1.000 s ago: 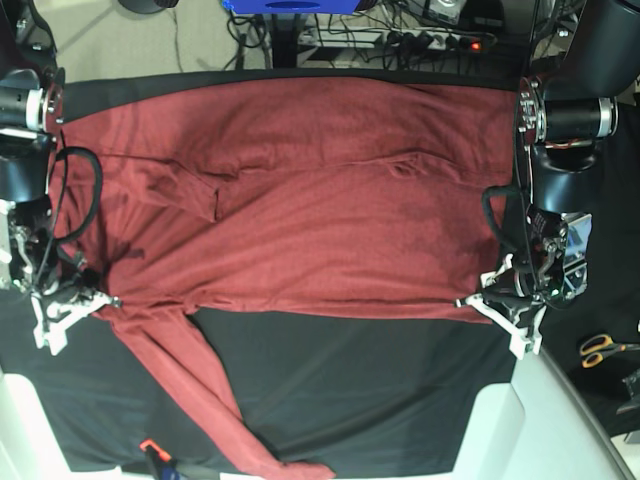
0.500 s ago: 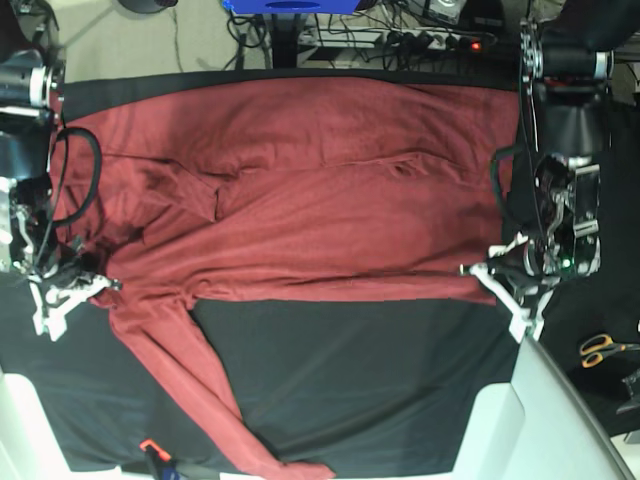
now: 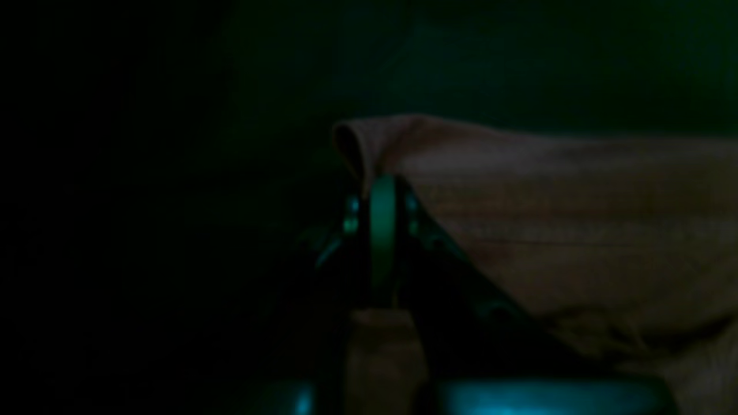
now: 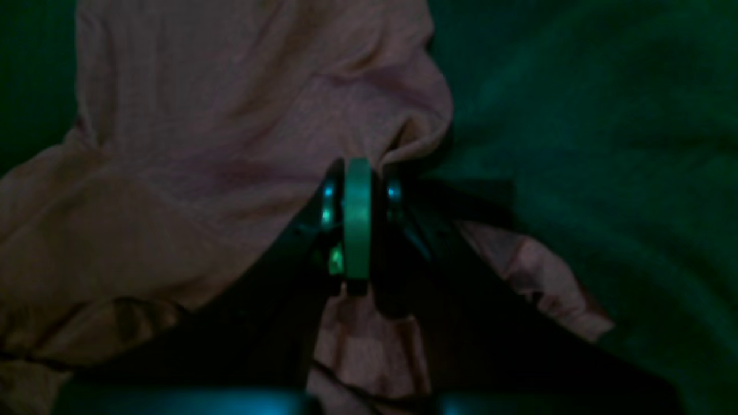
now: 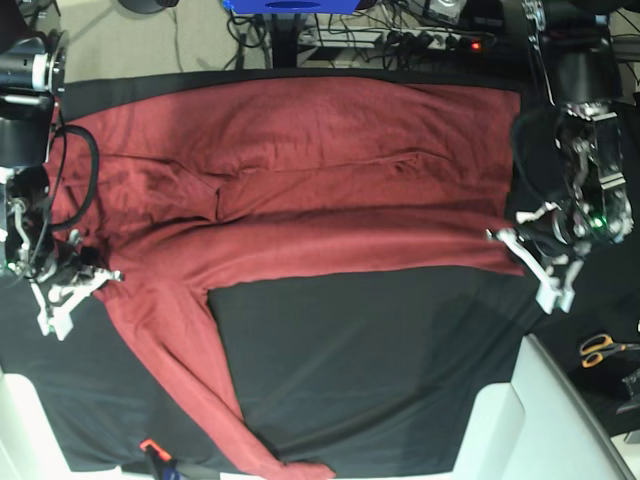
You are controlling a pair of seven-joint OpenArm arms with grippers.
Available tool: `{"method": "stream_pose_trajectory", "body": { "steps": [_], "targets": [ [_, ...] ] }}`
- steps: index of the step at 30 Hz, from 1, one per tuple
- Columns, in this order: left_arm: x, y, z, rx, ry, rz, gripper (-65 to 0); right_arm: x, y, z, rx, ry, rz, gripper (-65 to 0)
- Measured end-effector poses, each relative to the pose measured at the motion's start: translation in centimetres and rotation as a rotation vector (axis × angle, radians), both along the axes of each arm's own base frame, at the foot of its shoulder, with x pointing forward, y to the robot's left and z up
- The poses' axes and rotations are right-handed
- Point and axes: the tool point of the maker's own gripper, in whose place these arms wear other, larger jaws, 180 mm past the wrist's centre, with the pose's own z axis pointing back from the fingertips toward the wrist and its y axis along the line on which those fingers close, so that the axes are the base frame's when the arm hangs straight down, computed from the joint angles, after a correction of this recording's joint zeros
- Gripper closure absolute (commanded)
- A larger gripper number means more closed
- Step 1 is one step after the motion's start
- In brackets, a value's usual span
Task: Fold the T-shirt properly
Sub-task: 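Lift both held side edges and fold the shirt body toward the collar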
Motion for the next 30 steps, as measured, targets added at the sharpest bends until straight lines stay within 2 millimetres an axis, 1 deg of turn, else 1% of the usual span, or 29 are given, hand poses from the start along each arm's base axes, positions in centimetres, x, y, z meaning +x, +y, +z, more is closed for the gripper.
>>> {"method": "stream_pose_trajectory", "body": {
  "steps": [2, 5, 7, 9, 13, 15, 17, 19, 21, 24, 26, 28, 30],
  "targets": [
    [-0.9, -0.5, -0.9, -0.012, 0.025, -0.004, 0.0, -0.3, -0.5, 0.0, 0.018, 0.004, -0.03, 0.0],
    [-1.8, 0.0, -1.6, 0.001, 0.057, 0.0, 0.0, -1.5, -1.8, -0.5, 0.042, 0.041, -0.088, 0.0],
    [-1.7, 0.0, -1.5, 0.002, 0.053, 0.0, 0.0, -2.2, -2.0, -0.8, 0.046, 0.07, -0.097, 0.0],
    [-1.5, -0.4, -1.5, -0.013, 0.043, -0.001, 0.0, -2.4, -2.0, -0.9, 0.047, 0.076, -0.095, 0.0],
    [-1.6, -0.2, -1.5, -0.007, 0.047, -0.001, 0.0, -3.5, -1.8, -1.5, 0.05, 0.113, -0.088, -1.7],
    [-1.6, -0.2, -1.5, -0.008, 0.046, -0.001, 0.0, -4.4, -1.7, -2.0, 0.053, 0.158, -0.078, -7.5],
    [-1.6, -0.3, -1.5, -0.009, 0.046, -0.001, 0.0, -4.7, -1.6, -2.1, 0.052, 0.179, -0.073, -16.4],
    [-1.6, -0.3, -1.6, -0.006, 0.048, -0.001, 0.0, -4.2, -1.7, -1.3, 0.04, 0.153, -0.07, -26.0],
    [-1.6, -0.2, -1.6, -0.006, 0.048, -0.001, 0.0, -3.3, -1.8, -0.1, 0.025, 0.113, -0.061, -34.4],
    [-1.6, -0.2, -1.6, -0.003, 0.048, -0.002, 0.0, -2.5, -1.8, 1.4, 0.011, 0.069, -0.048, -43.5],
    [-1.6, -0.2, -1.6, -0.003, 0.049, -0.001, 0.0, -2.3, -2.0, 1.9, 0.013, 0.055, -0.059, -45.6],
    [-1.6, -0.2, -1.5, -0.003, 0.048, -0.001, 0.0, -1.7, -2.8, 2.3, 0.014, 0.041, -0.084, -46.1],
    [-1.6, -0.2, -1.6, -0.003, 0.05, -0.001, 0.0, -0.3, -3.4, 2.2, 0.032, 0.032, -0.111, -46.1]
  ]
}}
